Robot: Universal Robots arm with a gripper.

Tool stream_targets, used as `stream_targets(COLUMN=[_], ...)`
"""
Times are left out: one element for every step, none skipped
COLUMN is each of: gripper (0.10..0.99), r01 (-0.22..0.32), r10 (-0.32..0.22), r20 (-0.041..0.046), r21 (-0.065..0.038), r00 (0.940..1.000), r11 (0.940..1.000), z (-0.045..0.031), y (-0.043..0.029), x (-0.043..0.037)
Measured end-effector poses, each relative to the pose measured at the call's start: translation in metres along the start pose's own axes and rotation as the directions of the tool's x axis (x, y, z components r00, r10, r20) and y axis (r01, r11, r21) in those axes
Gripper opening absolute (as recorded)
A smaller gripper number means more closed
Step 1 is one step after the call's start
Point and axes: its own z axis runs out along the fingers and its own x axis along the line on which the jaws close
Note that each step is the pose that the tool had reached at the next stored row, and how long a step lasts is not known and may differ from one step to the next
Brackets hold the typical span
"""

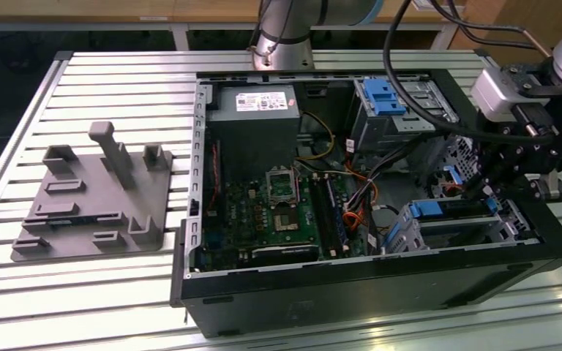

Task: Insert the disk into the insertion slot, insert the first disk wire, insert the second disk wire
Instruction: 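Insert the first disk wire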

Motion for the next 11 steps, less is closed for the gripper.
stream_targets(gripper=[0.169,0.169,0.169,0.169,0.169,0.169,0.169,0.169,0.169,0.169,0.169], r01=[0.0,0.0,0.0,0.0,0.0,0.0,0.0,0.0,0.0,0.0,0.0], r10=[0.0,0.0,0.0,0.0,0.0,0.0,0.0,0.0,0.0,0.0,0.0], r20=[-0.0001,-0.0001,-0.0001,-0.0001,-0.0001,0.0,0.0,0.0,-0.0001,0.0,-0.0002], r21=[0.0,0.0,0.0,0.0,0.0,0.0,0.0,0.0,0.0,0.0,0.0], r00=[1.0,1.0,1.0,1.0,1.0,1.0,1.0,1.0,1.0,1.0,1.0], r11=[1.0,1.0,1.0,1.0,1.0,1.0,1.0,1.0,1.0,1.0,1.0], z=[0.0001,0.0002,0.0003,0.0005,0.0005,0.0006,0.0006,0.0007,0.0006,0.0007,0.0008], y=[0.0,0.0,0.0,0.0,0.0,-0.0001,-0.0001,-0.0001,-0.0001,-0.0001,-0.0001], x=[0.0003,0.0006,0.001,0.0013,0.0016,0.0018,0.0021,0.0027,0.0029,0.0029,0.003])
